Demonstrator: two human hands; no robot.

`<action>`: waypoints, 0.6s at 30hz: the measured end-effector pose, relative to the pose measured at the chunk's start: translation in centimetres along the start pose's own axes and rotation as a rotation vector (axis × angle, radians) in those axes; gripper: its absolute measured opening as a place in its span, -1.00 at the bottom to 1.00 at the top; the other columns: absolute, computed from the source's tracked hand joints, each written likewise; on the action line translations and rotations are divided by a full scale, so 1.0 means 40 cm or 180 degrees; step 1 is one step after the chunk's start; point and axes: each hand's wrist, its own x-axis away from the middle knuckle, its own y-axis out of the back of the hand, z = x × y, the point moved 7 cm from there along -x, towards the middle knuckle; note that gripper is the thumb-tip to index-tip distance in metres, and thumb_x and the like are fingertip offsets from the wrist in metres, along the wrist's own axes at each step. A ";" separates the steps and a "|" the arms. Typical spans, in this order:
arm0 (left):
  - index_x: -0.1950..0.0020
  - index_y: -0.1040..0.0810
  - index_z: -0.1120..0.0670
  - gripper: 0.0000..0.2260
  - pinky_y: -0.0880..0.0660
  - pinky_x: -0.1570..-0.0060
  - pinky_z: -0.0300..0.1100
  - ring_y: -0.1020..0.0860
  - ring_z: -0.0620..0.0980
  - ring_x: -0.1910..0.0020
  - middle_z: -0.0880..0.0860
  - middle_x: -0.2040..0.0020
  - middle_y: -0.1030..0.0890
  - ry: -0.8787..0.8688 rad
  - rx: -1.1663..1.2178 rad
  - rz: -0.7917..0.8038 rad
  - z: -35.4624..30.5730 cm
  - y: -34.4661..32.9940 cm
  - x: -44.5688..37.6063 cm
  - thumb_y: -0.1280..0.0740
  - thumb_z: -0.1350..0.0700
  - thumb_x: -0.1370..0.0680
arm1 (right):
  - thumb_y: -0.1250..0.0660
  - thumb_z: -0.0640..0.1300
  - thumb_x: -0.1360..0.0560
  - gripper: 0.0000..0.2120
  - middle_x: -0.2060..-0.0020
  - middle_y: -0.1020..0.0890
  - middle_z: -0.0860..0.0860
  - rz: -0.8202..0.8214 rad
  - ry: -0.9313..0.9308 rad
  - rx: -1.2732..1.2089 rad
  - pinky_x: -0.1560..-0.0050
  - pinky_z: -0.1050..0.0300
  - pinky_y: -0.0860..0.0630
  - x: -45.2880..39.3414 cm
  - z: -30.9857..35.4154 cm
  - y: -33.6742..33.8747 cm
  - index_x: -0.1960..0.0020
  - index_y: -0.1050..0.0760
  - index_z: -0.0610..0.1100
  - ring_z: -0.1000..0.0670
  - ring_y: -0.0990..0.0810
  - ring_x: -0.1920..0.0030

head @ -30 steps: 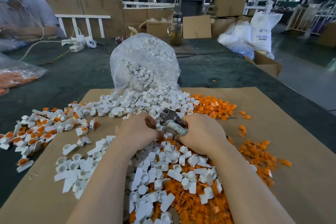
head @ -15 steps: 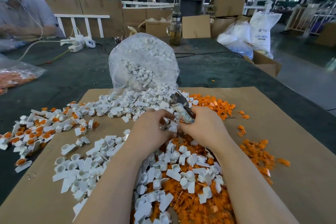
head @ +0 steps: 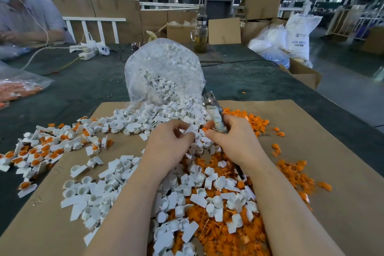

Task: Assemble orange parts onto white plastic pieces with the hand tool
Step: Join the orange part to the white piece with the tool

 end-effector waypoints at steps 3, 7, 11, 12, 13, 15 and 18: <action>0.04 -0.57 -0.05 -0.94 -0.46 0.41 -0.28 -0.51 -0.25 0.49 -0.05 0.29 -0.69 0.0355 0.0732 -0.0121 0.014 0.007 -0.003 -0.32 0.10 -0.55 | -0.44 -0.22 -0.47 -0.84 0.23 -0.64 0.17 -0.0039 0.0076 -0.0441 0.28 0.50 -0.43 0.002 0.013 0.001 0.14 -0.60 0.05 0.30 -0.58 0.22; 0.00 -0.60 0.02 -0.85 -0.45 0.42 -0.36 -0.56 -0.25 0.42 -0.11 0.24 -0.71 0.0531 0.1437 -0.0158 0.021 0.009 -0.001 -0.25 0.19 -0.60 | -0.45 -0.21 -0.47 -0.85 0.28 -0.66 0.21 -0.0111 0.0155 -0.0630 0.25 0.50 -0.43 0.003 0.022 0.005 0.15 -0.61 0.04 0.28 -0.60 0.20; -0.02 -0.65 0.04 -0.89 -0.48 0.25 -0.25 -0.60 -0.17 0.31 -0.06 0.16 -0.74 0.0649 0.1852 0.0003 0.025 0.004 0.000 -0.32 0.14 -0.60 | -0.45 -0.22 -0.47 -0.85 0.27 -0.65 0.23 -0.0115 0.0208 -0.0754 0.26 0.51 -0.42 0.004 0.025 0.009 0.16 -0.61 0.03 0.28 -0.59 0.20; -0.02 -0.66 0.05 -0.89 -0.48 0.22 -0.22 -0.59 -0.14 0.29 -0.04 0.14 -0.74 0.0658 0.1939 0.0051 0.025 0.002 -0.001 -0.33 0.15 -0.60 | -0.45 -0.22 -0.47 -0.85 0.27 -0.65 0.22 -0.0117 0.0204 -0.0784 0.26 0.52 -0.42 0.004 0.025 0.010 0.17 -0.61 0.03 0.28 -0.59 0.20; -0.03 -0.66 0.06 -0.88 -0.49 0.20 -0.21 -0.58 -0.13 0.27 -0.03 0.12 -0.74 0.0650 0.1988 0.0092 0.024 0.001 -0.002 -0.32 0.18 -0.60 | -0.45 -0.22 -0.47 -0.85 0.28 -0.65 0.23 -0.0111 0.0191 -0.0811 0.25 0.52 -0.42 0.003 0.024 0.011 0.17 -0.61 0.02 0.28 -0.59 0.19; -0.06 -0.64 0.07 -0.84 -0.50 0.19 -0.23 -0.57 -0.12 0.26 -0.03 0.10 -0.74 0.0587 0.2032 0.0121 0.023 0.001 -0.003 -0.30 0.25 -0.60 | -0.44 -0.22 -0.48 -0.85 0.29 -0.65 0.26 -0.0088 0.0169 -0.0854 0.24 0.53 -0.41 0.003 0.024 0.012 0.17 -0.60 0.03 0.30 -0.59 0.18; -0.11 -0.58 0.02 -0.81 -0.53 0.17 -0.24 -0.61 -0.12 0.24 -0.06 0.09 -0.74 0.0467 0.2045 0.0020 0.025 0.009 -0.004 -0.30 0.28 -0.60 | -0.43 -0.20 -0.49 -0.86 0.27 -0.66 0.22 -0.0069 0.0194 -0.0765 0.24 0.53 -0.43 0.005 0.028 0.015 0.15 -0.60 0.03 0.26 -0.60 0.16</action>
